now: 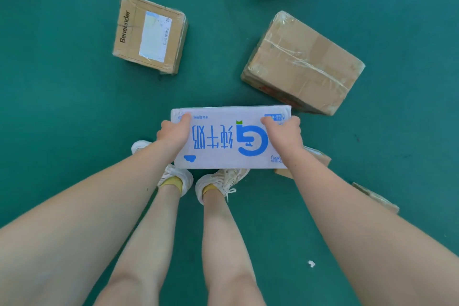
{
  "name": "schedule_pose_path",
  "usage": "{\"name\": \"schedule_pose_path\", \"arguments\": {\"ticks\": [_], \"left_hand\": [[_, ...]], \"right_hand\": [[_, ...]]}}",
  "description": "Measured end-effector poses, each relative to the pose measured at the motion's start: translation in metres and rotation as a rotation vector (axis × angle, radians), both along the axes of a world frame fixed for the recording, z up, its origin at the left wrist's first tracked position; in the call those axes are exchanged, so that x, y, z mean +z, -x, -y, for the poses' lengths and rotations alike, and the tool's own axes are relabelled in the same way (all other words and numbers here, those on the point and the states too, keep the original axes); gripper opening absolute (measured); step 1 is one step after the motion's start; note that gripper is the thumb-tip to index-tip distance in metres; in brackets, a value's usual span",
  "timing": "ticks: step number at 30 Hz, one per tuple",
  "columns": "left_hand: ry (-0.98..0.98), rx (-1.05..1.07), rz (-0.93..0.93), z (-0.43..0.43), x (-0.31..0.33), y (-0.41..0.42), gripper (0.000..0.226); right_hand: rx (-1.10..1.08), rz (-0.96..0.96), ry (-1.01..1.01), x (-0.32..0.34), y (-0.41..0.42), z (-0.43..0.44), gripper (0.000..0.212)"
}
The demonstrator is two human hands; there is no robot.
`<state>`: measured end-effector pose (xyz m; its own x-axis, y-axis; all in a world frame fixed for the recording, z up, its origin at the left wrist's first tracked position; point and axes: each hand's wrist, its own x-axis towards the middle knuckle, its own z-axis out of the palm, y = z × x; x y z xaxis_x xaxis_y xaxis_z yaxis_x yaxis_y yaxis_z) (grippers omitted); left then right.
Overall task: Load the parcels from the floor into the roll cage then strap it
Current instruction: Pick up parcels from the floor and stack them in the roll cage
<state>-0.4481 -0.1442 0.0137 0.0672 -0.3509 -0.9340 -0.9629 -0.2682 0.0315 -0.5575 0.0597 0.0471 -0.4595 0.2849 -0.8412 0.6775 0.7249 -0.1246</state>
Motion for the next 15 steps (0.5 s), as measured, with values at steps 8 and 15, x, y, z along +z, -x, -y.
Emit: {"name": "schedule_pose_path", "arguments": {"ticks": [8,15], "left_hand": [[0.079,0.208,0.101,0.076,0.108,-0.012,0.092],[0.135,0.425,-0.022,0.164,0.247,-0.006,0.064]], "right_hand": [[-0.124,-0.049,0.005,0.092,-0.015,0.080,0.089],[-0.186,-0.074,0.181,0.222,-0.001,0.177,0.083]]}}
